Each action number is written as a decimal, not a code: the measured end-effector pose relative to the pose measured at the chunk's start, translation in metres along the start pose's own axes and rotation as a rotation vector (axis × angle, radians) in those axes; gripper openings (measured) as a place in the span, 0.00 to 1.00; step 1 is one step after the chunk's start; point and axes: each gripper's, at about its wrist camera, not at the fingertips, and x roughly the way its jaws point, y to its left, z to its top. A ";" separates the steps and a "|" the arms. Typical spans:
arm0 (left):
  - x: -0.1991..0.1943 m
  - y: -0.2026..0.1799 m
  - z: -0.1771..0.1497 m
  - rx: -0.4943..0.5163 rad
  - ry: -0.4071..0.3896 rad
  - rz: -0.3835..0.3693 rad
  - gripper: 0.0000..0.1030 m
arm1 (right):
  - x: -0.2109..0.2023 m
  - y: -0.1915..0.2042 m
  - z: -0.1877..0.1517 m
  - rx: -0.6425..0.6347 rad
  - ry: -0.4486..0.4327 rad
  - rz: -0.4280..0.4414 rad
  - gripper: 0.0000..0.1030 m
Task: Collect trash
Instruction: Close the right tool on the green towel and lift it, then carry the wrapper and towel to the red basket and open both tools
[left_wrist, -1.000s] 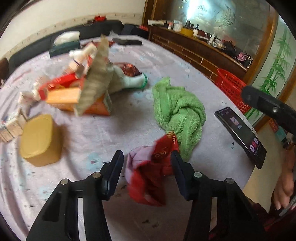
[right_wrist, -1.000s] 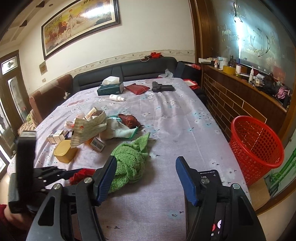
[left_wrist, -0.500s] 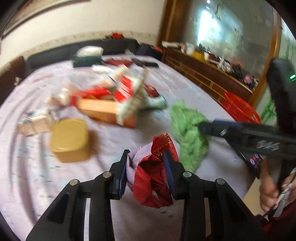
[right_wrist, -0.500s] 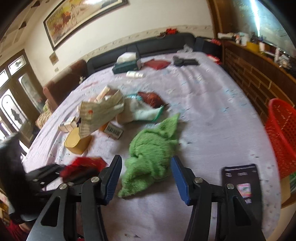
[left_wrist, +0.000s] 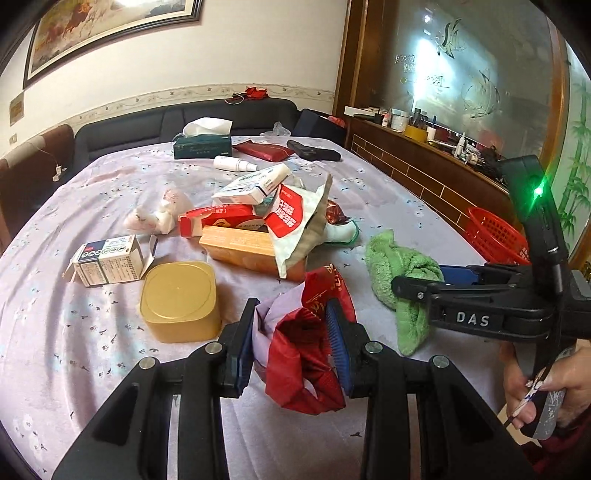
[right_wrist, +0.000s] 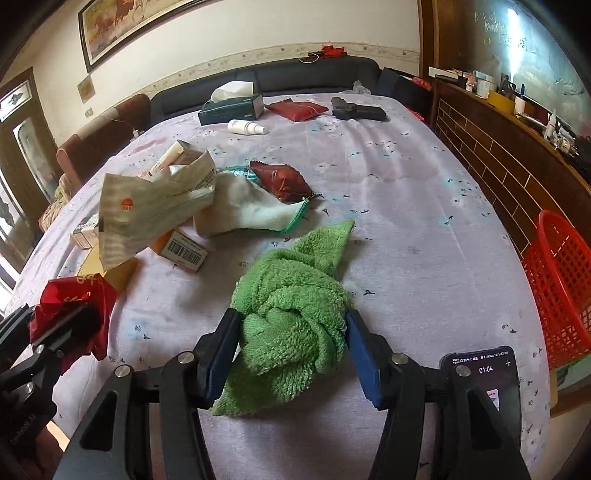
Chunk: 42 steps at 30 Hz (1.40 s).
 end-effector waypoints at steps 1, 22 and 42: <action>0.000 -0.001 0.000 -0.002 -0.001 0.001 0.34 | 0.001 0.000 0.000 -0.003 0.001 -0.001 0.61; -0.005 -0.008 0.006 0.014 -0.021 -0.003 0.34 | -0.022 -0.004 -0.008 0.006 -0.072 0.067 0.34; -0.018 -0.045 0.036 0.096 -0.076 -0.033 0.34 | -0.095 -0.027 -0.001 0.065 -0.249 0.139 0.33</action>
